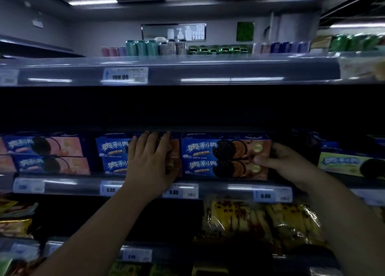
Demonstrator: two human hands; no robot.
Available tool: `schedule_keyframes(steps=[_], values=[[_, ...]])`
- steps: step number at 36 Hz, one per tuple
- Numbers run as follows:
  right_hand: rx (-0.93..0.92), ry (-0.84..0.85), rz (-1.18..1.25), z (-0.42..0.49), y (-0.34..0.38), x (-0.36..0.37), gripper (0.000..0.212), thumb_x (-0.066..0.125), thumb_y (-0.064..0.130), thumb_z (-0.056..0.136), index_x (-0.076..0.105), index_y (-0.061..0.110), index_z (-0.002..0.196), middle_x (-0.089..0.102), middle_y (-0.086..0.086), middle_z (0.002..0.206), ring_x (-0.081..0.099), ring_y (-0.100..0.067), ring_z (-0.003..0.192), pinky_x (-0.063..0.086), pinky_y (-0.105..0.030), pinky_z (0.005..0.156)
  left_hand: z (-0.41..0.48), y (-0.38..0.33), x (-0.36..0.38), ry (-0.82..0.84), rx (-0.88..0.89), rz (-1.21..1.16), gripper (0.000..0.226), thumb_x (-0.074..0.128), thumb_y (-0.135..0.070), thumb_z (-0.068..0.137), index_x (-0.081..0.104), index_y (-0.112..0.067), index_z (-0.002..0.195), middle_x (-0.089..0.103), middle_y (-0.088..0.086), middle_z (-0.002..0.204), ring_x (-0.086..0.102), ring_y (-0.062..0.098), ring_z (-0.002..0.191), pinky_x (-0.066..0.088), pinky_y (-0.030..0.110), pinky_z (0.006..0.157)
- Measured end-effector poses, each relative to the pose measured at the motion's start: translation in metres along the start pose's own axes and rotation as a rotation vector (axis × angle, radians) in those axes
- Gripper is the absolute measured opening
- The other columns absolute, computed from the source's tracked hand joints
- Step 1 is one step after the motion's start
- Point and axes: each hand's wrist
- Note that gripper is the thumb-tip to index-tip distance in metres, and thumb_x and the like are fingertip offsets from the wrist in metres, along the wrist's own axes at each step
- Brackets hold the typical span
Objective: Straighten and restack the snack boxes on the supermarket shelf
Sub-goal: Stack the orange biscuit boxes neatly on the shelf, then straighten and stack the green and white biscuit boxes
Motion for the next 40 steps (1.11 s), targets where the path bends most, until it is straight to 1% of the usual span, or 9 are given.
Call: schedule_keyframes(steps=[3,7,11,14,19,24,28,33,40], values=[[-0.082,-0.206,-0.056,-0.013,0.007,0.016,0.078,0.085,0.035,0.069,0.045,0.035,0.135,0.062,0.015,0.119,0.061,-0.004,0.104,0.045,-0.022,0.088,0.0,0.001,-0.001,0.02,0.006,-0.017,0.093,0.053,-0.059,0.073,0.029,-0.015,0.151,0.035,0.019,0.152,0.023,0.041,0.143,0.013,0.057,0.117],[-0.295,-0.523,-0.302,-0.031,0.012,0.044,0.083,0.076,0.034,0.082,0.027,0.036,0.149,0.033,0.01,0.151,0.032,-0.005,0.134,0.029,-0.031,0.11,-0.006,-0.004,-0.003,0.012,0.093,-0.104,0.091,0.056,-0.054,0.076,0.023,-0.018,0.152,0.024,0.016,0.158,0.011,0.038,0.147,0.007,0.054,0.118],[-0.417,-0.519,-0.586,-0.053,0.013,0.071,0.078,0.069,0.041,0.085,0.026,0.039,0.149,0.016,0.012,0.158,0.012,-0.008,0.145,0.016,-0.03,0.115,-0.016,-0.017,-0.004,-0.001,0.264,-0.194,0.085,0.053,-0.052,0.081,0.018,-0.023,0.153,0.018,0.011,0.161,0.004,0.032,0.149,0.007,0.051,0.119],[-0.44,-0.484,-0.678,-0.069,0.011,0.077,0.076,0.066,0.044,0.086,0.024,0.04,0.15,0.012,0.015,0.158,0.008,-0.007,0.146,0.024,-0.037,0.117,-0.025,-0.034,-0.001,0.005,0.386,-0.268,0.079,0.046,-0.054,0.087,0.016,-0.025,0.153,0.014,0.007,0.162,0.003,0.029,0.15,0.009,0.048,0.118],[-0.31,-0.515,-0.709,-0.098,-0.003,0.05,0.068,0.061,0.05,0.089,0.026,0.044,0.147,0.013,0.021,0.157,0.011,-0.004,0.144,0.026,-0.03,0.113,-0.033,-0.074,0.008,0.066,0.499,-0.45,0.067,0.046,-0.053,0.089,0.028,-0.027,0.149,0.029,-0.001,0.156,0.023,0.021,0.145,0.021,0.04,0.112],[-0.143,-0.608,-0.535,-0.135,-0.022,-0.01,0.056,0.063,0.045,0.09,0.037,0.043,0.14,0.035,0.021,0.142,0.039,0.007,0.123,0.037,-0.012,0.092,-0.031,-0.13,0.012,0.13,0.588,-0.622,0.057,0.047,-0.052,0.087,0.038,-0.032,0.14,0.045,-0.012,0.14,0.043,0.009,0.121,0.041,0.031,0.095],[-0.066,-0.834,-0.139,-0.16,-0.053,-0.069,0.032,0.064,0.018,0.092,0.052,0.031,0.119,0.057,0.009,0.119,0.057,-0.008,0.107,0.045,-0.018,0.076,-0.025,-0.185,0.023,0.199,0.626,-0.688,0.054,0.044,-0.056,0.084,0.04,-0.038,0.135,0.04,-0.023,0.134,0.047,0.002,0.112,0.041,0.023,0.088],[-0.003,-0.831,-0.181,-0.17,-0.082,-0.144,0.029,0.064,0.015,0.092,0.053,0.028,0.115,0.058,0.013,0.108,0.058,-0.002,0.099,0.047,-0.013,0.061,-0.001,-0.26,0.037,0.307,0.525,-0.778,0.061,0.053,-0.054,0.084,0.036,-0.042,0.14,0.036,-0.026,0.139,0.046,0.0,0.115,0.042,0.023,0.094],[-0.017,-0.752,-0.488,-0.146,-0.094,-0.226,0.054,0.062,0.028,0.094,0.041,0.022,0.143,0.05,0.008,0.132,0.049,-0.014,0.118,0.045,-0.032,0.091,0.051,-0.343,0.063,0.411,0.204,-0.861,0.073,0.067,-0.04,0.085,0.024,-0.043,0.144,0.044,-0.007,0.136,0.051,0.013,0.112,0.049,0.033,0.091]])
Point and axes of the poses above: each hand's wrist, its own z-axis towards the middle knuckle, its own x-axis out of the palm, y = z × x
